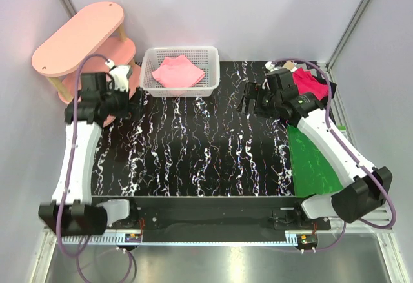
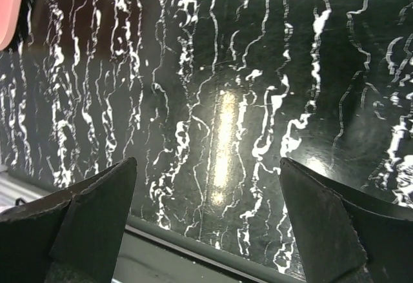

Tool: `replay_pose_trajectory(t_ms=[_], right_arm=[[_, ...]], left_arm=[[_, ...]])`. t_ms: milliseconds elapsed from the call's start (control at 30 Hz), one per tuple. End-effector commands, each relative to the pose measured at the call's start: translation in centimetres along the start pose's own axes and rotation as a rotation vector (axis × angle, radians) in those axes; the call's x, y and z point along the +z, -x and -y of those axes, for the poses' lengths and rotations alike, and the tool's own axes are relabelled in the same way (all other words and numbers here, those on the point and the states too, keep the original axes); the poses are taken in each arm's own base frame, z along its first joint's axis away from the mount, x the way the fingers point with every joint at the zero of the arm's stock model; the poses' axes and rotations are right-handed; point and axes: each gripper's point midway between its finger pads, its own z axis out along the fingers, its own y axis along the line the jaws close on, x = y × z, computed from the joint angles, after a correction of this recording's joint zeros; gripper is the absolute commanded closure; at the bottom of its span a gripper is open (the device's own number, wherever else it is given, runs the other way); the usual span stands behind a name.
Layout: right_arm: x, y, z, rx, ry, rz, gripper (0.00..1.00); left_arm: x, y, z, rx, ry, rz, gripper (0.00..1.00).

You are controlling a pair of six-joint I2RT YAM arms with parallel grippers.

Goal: Fold and stack the t-shirts
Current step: Grab the tshirt from the pile

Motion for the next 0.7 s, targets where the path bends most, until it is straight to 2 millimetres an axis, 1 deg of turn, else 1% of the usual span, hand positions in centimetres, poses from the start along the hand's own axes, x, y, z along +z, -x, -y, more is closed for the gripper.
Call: replay_pose_trajectory(t_ms=[0,33,67,100,133,167,200,233,267,300,333,367,400,467,500,567,600,667], right_arm=[[-1.3,0.5,0.1,-0.028,-0.042,0.058,0.00],[-1.4,0.5,0.2,-0.034,-0.056,0.073,0.00],[-1.8,0.2,-0.3,-0.046,-0.050,0.083,0.00],[-1.7,-0.4,-0.4,-0.056,-0.057,0.079,0.00],[-1.7,-0.4,0.0,-0.062,-0.085,0.096,0.00],[-1.9,-1.3,-0.7,-0.087,-0.079,0.090,0.00],[-2.0,-1.5,-0.7,-0.096,-0.085,0.095,0.00],[-2.2,-1.6,-0.9,-0.108,-0.094,0.110,0.00],[-2.2,-2.1,-0.9,-0.120,-0.099,0.107,0.00],[-2.2,-2.6,-1.5,-0.134,-0.087,0.103,0.00],[-2.4,-2.6,-1.5,-0.130,-0.091,0.111,0.00],[-2.4,-3.0,-1.7,-0.133,-0.089,0.109,0.00],[-2.4,-3.4,-2.2,-0.142,-0.076,0.105,0.00],[-2.7,-3.7,-2.6,-0.150,-0.073,0.117,0.00],[-2.8,-4.1,-3.1,-0.164,-0.061,0.115,0.00],[-3.3,-4.3,-3.6,-0.168,-0.052,0.129,0.00],[-3.5,-4.5,-3.8,-0.170,-0.043,0.134,0.00],[-4.1,-4.9,-4.5,-0.177,-0.016,0.151,0.00]], left_arm=[[2.8,6.2,-1.9,0.013,0.034,0.098,0.01],[4.5,8.1,-2.4,-0.002,0.032,0.092,0.01],[5.3,9.2,-2.6,-0.004,0.034,0.099,0.01],[6.0,10.3,-2.8,0.000,0.034,0.102,0.01],[7.7,11.7,-3.5,0.010,0.042,0.099,0.01],[8.7,12.7,-2.3,0.043,0.029,0.103,0.01],[9.0,14.6,-2.5,0.069,0.058,0.130,0.01],[9.9,15.1,-2.4,0.105,0.069,0.125,0.01],[12.9,14.5,-1.5,0.130,0.065,0.075,0.01],[13.2,16.0,-1.7,0.148,0.101,0.098,0.01],[14.3,16.1,-1.4,0.167,0.103,0.085,0.01],[17.3,15.0,-1.0,0.177,0.094,0.034,0.01],[17.7,16.0,-1.0,0.183,0.107,0.050,0.01],[19.9,15.6,-0.8,0.157,0.100,0.029,0.01],[21.8,15.1,-0.9,0.147,0.092,0.009,0.01],[23.5,14.7,-1.0,0.142,0.090,-0.003,0.01],[25.4,13.9,-1.3,0.139,0.094,-0.026,0.01],[27.0,13.2,-2.2,0.133,0.133,-0.045,0.01]])
